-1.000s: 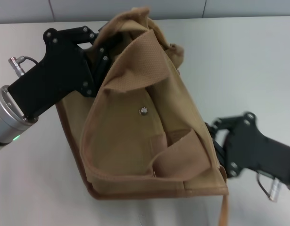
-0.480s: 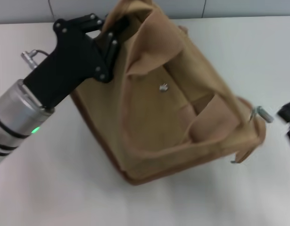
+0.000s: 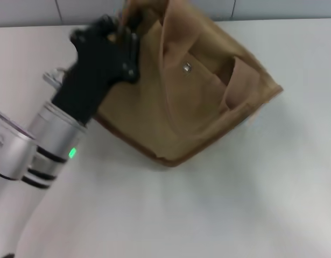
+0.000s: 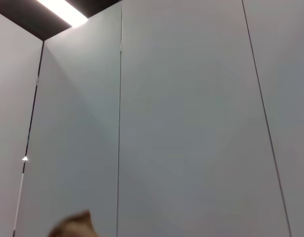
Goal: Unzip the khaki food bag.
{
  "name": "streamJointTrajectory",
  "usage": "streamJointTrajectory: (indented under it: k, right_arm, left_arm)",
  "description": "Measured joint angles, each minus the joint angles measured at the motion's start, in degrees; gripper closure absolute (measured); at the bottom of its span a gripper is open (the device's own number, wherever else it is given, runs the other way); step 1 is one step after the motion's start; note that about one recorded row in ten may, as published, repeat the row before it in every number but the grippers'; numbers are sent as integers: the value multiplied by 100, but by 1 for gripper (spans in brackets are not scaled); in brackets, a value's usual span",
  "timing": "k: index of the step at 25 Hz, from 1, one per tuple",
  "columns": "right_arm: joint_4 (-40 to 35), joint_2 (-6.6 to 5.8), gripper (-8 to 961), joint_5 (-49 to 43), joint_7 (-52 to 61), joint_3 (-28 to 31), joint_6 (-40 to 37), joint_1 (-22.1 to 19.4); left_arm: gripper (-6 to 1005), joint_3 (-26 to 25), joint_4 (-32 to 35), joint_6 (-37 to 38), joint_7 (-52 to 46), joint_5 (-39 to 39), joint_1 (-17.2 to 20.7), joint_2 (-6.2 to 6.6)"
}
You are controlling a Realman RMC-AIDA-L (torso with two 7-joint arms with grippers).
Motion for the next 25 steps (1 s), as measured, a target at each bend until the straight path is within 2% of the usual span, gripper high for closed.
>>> streamJointTrajectory:
  k: [5, 7, 9, 10, 11, 18, 22, 25]
  right_arm:
    - [-7, -5, 439, -160, -24, -84, 3, 181]
    - [-25, -10, 402, -252, -24, -104, 44, 239]
    - [-17, -11, 365, -276, -7, -105, 112, 285]
    - [-11, -12, 347, -277, -6, -105, 131, 306]
    - [2, -11, 334, -281, -4, -104, 150, 331]
    - [3, -9, 266, -368, 35, -101, 192, 383]
    - [-20, -10, 254, -379, 182, -80, 201, 387]
    - [-22, -14, 246, -379, 230, -65, 203, 381]
  left_arm:
    - [793, -287, -82, -507, 18, 942, 397, -5]
    - [791, -296, -3, -481, 8, 1081, 528, -5]
    - [789, -359, 219, -174, -44, 1157, 994, -7]
    - [789, -372, 249, -125, -49, 1160, 1064, -7]
    - [788, -411, 355, 46, -82, 1170, 1291, 0]
    - [781, -273, 924, 200, -810, 1381, 1579, 42]
    - [627, -289, 1372, 480, -1511, 1401, 1837, 47]
    - [503, -314, 1540, 704, -1587, 1372, 1995, 47]
